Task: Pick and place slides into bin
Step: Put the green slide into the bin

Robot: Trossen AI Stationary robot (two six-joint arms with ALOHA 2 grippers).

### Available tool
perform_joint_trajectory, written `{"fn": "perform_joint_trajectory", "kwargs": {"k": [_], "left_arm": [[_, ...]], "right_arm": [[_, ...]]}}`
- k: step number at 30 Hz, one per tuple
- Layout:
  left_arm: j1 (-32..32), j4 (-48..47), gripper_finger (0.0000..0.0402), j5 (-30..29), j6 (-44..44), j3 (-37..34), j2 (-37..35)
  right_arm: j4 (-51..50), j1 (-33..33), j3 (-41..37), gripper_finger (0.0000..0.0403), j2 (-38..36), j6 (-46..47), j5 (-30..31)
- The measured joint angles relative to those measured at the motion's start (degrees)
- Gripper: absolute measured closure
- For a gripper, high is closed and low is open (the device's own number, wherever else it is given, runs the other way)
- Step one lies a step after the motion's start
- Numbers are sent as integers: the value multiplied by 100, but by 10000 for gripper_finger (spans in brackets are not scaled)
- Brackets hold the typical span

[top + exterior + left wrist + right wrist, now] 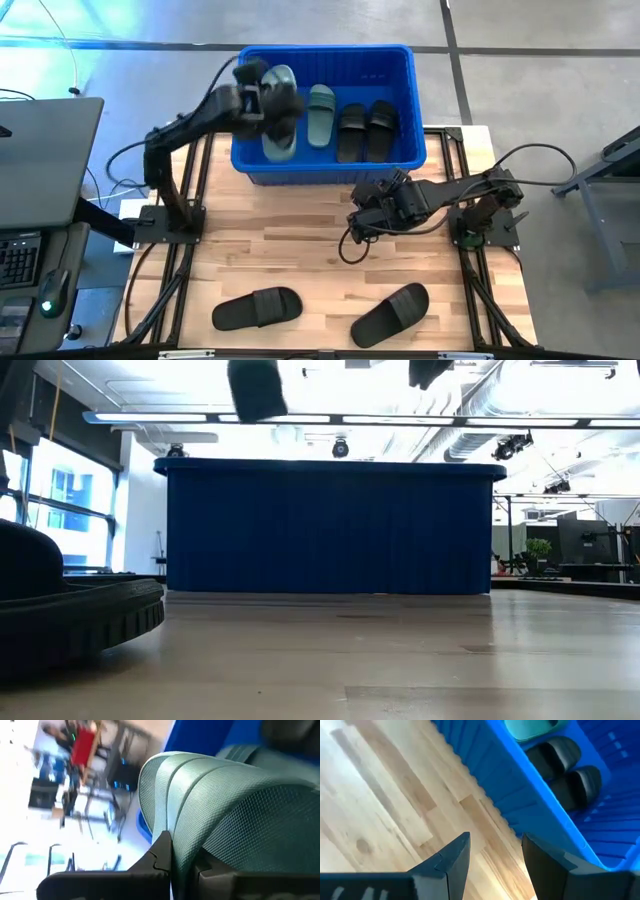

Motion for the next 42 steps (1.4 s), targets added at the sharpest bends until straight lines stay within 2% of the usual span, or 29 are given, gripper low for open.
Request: {"fn": "perform_joint_trajectory", "kwargs": {"k": [3, 7, 9, 13, 16, 18, 21, 33, 39, 42], "left_arm": [[791, 1100, 401, 519, 770, -523, 48], [1689, 2817, 401, 1780, 1711, -1387, 173], [2028, 3535, 401, 1884, 1983, -1770, 254], [2435, 4335, 401, 1402, 2700, -2286, 447], [2675, 4458, 401, 1637, 2982, -2370, 651], [2842, 4462, 401, 1973, 2861, -2370, 775], [2973, 4499, 401, 2149, 2599, -2370, 1017], [2909, 4393, 400, 2165, 2615, -2370, 1886], [2966, 4382, 377, 2024, 2614, -2370, 2082], [3008, 4373, 361, 2173, 2611, -2370, 2082]], "right_arm": [[0, -37, 0, 233, 0, 64, 19], [1, -65, 0, 233, 0, 51, 75], [-1, -86, -2, 233, 0, -4, 143], [22, -166, -4, 233, 0, -140, 480], [83, -302, -4, 233, 0, -150, 659], [149, -407, -4, 233, 0, -150, 647], [210, -552, -4, 233, 0, -150, 615], [394, -810, -4, 233, 0, -446, 441], [405, -810, -4, 233, 0, -496, 401], [434, -813, -4, 233, 0, -560, 399]]}}
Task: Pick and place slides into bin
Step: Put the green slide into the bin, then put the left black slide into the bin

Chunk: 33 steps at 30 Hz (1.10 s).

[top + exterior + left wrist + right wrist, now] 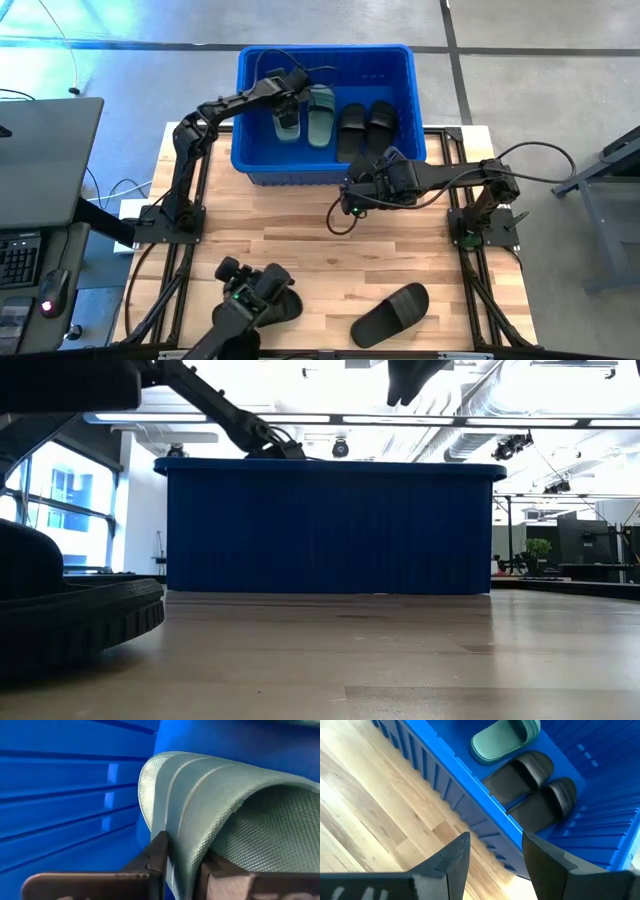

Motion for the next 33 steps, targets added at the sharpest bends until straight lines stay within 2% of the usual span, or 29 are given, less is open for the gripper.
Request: {"fn": "perform_joint_trajectory", "kwargs": {"k": [6, 14, 23, 29, 33], "left_arm": [[2, -10, 324, 361, -3, 0, 2], [-14, -272, 249, 719, -347, 1, 2], [-145, -1430, 169, 974, -466, 126, 2], [-461, -2274, 153, 981, -457, 866, -15], [-814, -2953, 163, 972, -447, 1834, -72]], "right_arm": [[27, -51, 0, 233, 0, -1, -44], [25, -53, 0, 233, 0, -1, -153], [23, -49, 0, 233, 0, -1, -260], [23, -49, 0, 233, 0, -87, -258], [22, -44, 0, 234, 0, -78, -263]]}}
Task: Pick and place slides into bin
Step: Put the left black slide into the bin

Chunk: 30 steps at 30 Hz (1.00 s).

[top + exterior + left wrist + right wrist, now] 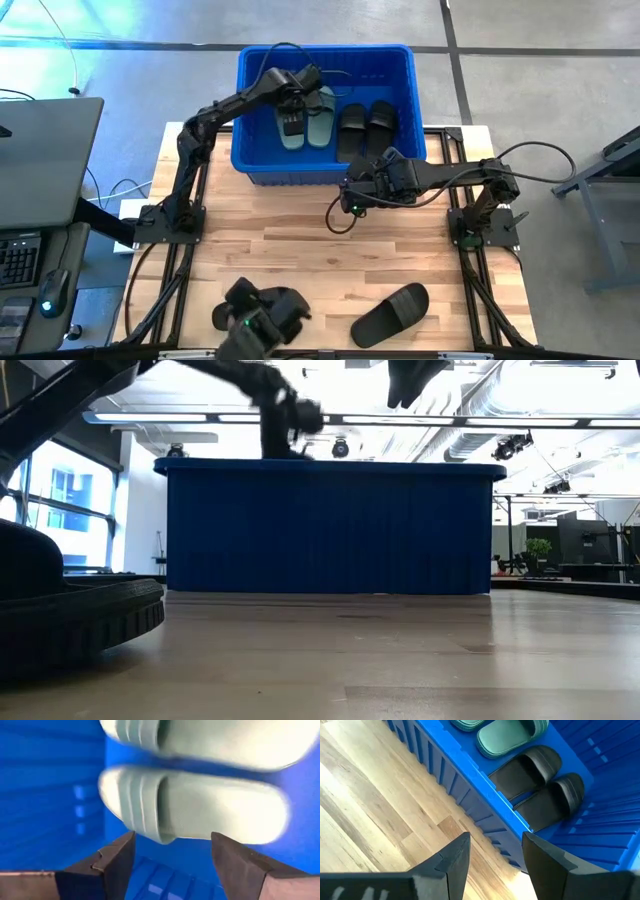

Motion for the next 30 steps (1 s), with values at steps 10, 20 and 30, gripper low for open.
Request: {"fn": "perform_joint_trajectory", "kwargs": {"k": [10, 20, 30], "left_arm": [[-949, -911, 192, -2, 455, 1091, -524], [-2194, -1969, 197, 231, -292, 1082, -1211], [-3767, -1978, 197, 1268, -1440, 1080, -1730]], "right_arm": [[-461, 646, -5, 233, 0, 1041, -22], [-466, 1496, -350, 233, 11, 2356, 113], [-462, 1912, -718, 233, 11, 3474, -316]]}}
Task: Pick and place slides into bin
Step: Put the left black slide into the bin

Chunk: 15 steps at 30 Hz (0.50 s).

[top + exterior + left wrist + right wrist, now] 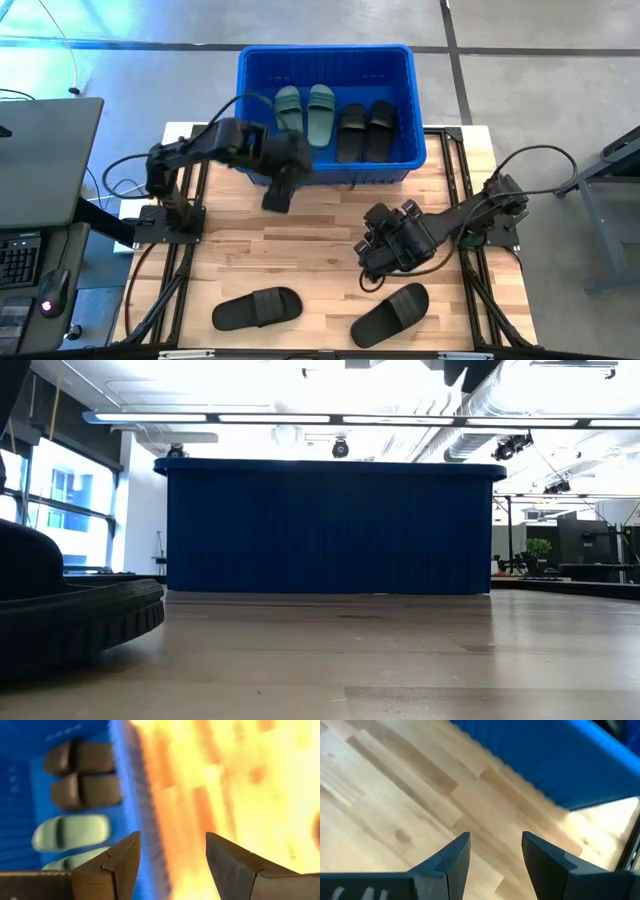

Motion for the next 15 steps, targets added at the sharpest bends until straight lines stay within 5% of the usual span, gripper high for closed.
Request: {"fn": "perform_joint_trajectory", "kwargs": {"k": [8, 15], "left_arm": [[-1527, 2, 197, -21, -1809, 0, -397], [-3420, 4, 197, -1501, -4834, 0, -571]], "right_arm": [[9, 315, -2, 233, 0, 18, -71], [64, 700, -2, 233, 0, 188, -171]]}}
